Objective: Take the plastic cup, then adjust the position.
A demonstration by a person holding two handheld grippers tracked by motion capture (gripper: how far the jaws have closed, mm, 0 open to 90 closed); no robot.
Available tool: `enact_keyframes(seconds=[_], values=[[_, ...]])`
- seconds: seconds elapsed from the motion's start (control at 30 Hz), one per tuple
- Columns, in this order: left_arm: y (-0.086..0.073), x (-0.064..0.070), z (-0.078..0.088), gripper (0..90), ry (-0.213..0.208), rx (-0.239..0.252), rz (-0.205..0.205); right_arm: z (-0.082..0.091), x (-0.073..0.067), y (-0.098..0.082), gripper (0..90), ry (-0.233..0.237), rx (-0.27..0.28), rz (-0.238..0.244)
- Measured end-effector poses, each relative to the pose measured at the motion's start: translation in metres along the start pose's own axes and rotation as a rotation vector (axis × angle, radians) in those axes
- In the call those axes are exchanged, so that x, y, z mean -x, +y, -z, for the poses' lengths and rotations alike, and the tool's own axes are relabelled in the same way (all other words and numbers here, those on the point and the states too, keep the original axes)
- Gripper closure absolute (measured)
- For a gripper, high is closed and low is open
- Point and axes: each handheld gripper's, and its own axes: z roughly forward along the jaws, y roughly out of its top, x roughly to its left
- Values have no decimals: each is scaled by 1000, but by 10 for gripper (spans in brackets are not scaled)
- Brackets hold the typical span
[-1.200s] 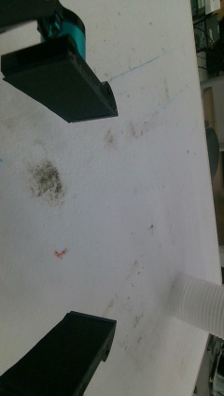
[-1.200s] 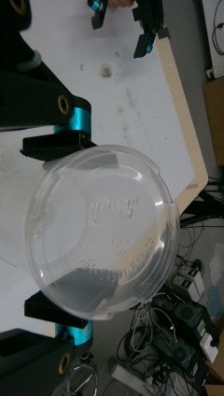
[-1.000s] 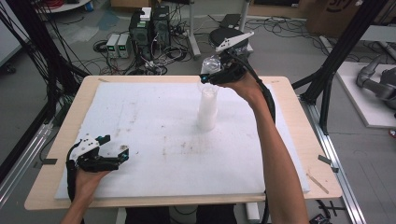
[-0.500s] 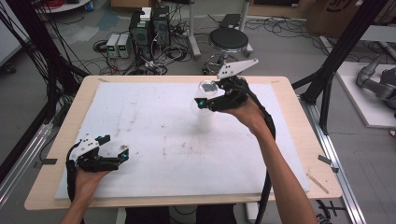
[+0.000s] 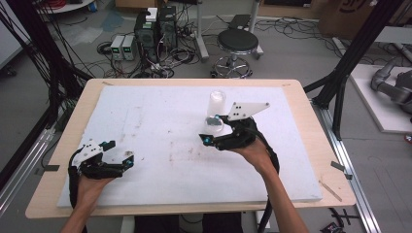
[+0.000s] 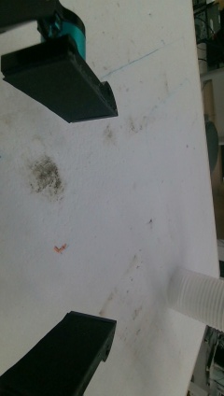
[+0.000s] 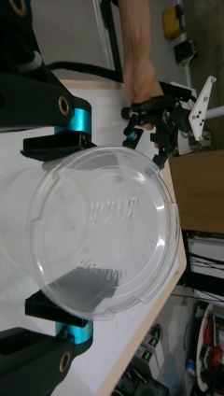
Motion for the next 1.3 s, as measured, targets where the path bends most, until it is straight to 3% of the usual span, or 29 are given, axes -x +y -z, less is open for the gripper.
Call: enact_keyframes(seconds=[0.1, 0.23, 0.37, 0.8, 1.0, 1.1, 1.3], values=[[0, 0, 0, 18, -3, 1, -3, -7, -2, -12, 406, 17, 14, -6], [0, 1, 0, 18, -4, 4, -10, -16, -5, -23, 406, 77, 60, -18], [0, 0, 0, 18, -4, -3, -6, -25, -9, -27, 406, 107, 49, -14], [0, -1, -1, 18, 1, -6, 9, -28, -8, -32, 407, 113, 55, -27], [1, 0, -1, 18, -4, -11, -5, -25, -4, -34, 408, 114, 62, -38], [6, 0, 0, 18, -44, -3, 1, -25, -4, -33, 408, 120, 64, -36], [23, 2, 3, 18, -169, 13, -59, -27, -3, -32, 409, 154, 63, -20]])
